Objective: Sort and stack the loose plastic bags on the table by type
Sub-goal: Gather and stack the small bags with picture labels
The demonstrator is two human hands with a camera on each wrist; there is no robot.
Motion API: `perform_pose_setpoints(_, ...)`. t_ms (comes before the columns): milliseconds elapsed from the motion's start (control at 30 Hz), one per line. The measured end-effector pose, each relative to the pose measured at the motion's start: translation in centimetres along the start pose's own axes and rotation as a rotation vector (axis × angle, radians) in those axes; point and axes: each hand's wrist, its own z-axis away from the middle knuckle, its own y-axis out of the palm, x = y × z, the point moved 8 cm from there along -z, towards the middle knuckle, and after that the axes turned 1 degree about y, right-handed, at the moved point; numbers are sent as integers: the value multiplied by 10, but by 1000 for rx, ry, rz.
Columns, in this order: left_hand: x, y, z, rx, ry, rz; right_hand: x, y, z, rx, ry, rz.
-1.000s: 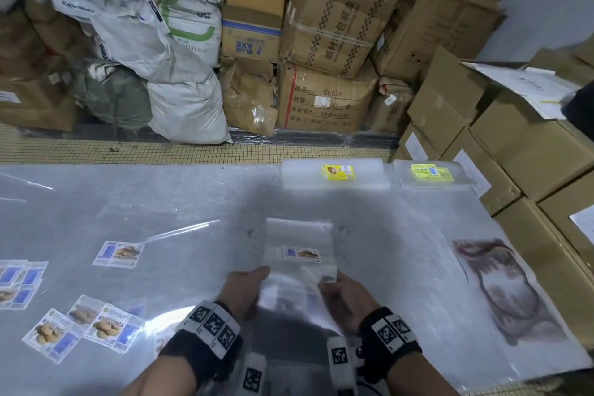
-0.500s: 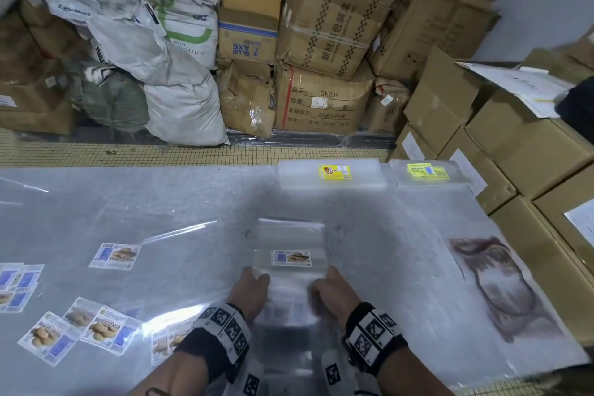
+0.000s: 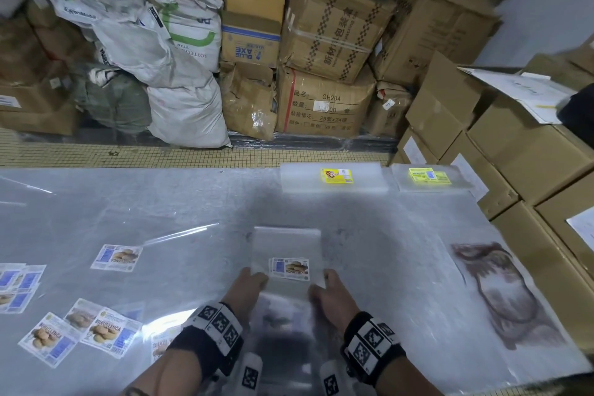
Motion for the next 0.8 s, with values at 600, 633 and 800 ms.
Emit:
perform_pose_setpoints(600, -4, 8, 12, 159, 194, 333, 7, 3, -4, 67, -156, -260)
perform_pose_setpoints(633, -6, 9, 12, 166, 215, 320, 8, 4, -5, 63, -166, -264)
perform_pose_setpoints(800, -43, 3, 22, 46, 409, 160, 38, 3, -1, 68, -297, -336)
